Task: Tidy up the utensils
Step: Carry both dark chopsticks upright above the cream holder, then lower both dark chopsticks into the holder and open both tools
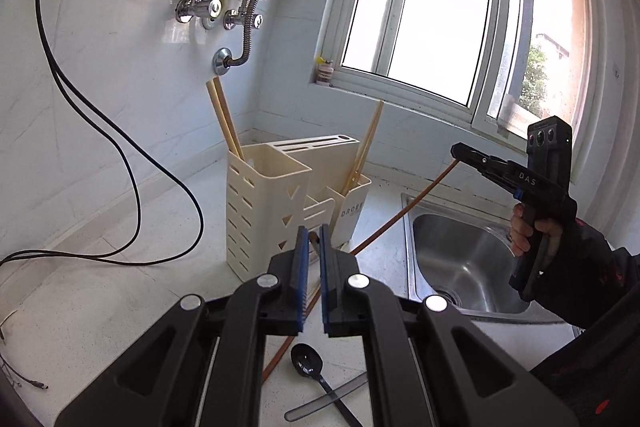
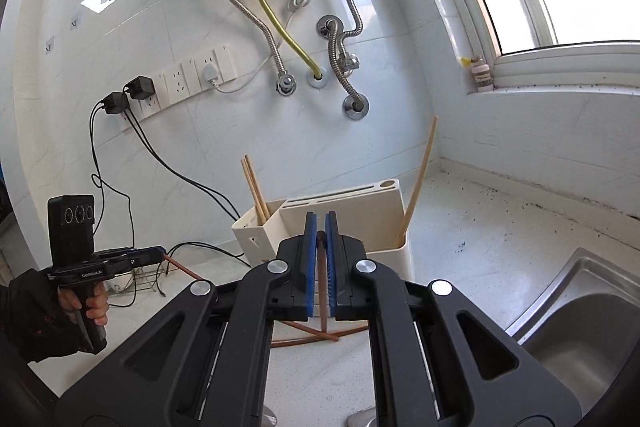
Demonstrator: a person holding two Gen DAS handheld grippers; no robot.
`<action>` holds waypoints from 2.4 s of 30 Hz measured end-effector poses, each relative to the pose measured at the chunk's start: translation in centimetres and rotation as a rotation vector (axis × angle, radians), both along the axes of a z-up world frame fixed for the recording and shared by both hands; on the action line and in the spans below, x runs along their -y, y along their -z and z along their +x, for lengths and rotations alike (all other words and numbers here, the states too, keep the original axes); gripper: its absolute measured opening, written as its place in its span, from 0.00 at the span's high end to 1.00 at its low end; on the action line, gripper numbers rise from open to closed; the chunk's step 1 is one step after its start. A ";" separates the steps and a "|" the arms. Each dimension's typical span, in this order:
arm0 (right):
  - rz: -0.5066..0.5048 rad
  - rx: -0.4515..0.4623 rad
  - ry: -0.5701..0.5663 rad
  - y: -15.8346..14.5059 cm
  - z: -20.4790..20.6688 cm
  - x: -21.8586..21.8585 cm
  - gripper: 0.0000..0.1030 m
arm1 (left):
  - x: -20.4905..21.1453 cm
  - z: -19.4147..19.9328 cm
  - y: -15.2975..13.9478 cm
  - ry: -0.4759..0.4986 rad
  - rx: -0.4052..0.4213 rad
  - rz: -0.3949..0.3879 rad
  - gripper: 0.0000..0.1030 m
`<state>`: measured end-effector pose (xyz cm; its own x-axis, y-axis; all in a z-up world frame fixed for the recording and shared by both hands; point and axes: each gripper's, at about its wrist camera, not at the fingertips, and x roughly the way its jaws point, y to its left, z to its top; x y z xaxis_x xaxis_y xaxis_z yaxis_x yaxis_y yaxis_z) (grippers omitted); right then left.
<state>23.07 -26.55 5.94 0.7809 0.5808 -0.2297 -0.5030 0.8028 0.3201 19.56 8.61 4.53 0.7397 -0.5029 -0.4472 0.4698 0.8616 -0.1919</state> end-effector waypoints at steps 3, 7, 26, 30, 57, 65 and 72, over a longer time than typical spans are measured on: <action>-0.008 0.012 0.007 -0.7 0.6 -0.2 0.96 | 0.0 0.9 -0.5 -0.028 0.000 -0.011 0.95; -0.012 0.013 0.007 -1.1 1.1 -0.4 0.96 | 0.1 1.6 -1.0 -0.049 0.007 -0.011 0.95; -0.079 0.099 0.035 -6.1 2.0 -0.6 0.96 | 1.4 1.7 -6.4 -0.069 0.114 -0.055 0.96; -0.087 0.137 0.034 -8.1 2.5 -0.6 0.96 | 1.8 1.4 -8.5 -0.060 0.162 -0.071 0.96; -0.204 0.170 0.091 -11.5 9.7 -3.5 0.96 | 2.4 6.5 -15.0 -0.216 0.372 0.019 0.96; -0.220 0.053 0.102 -8.4 11.3 -4.3 0.96 | 3.1 8.1 -11.2 -0.194 0.274 0.048 0.96; -0.234 -0.015 0.103 -6.7 12.2 -4.5 0.96 | 3.1 9.2 -8.6 -0.190 0.196 0.050 0.96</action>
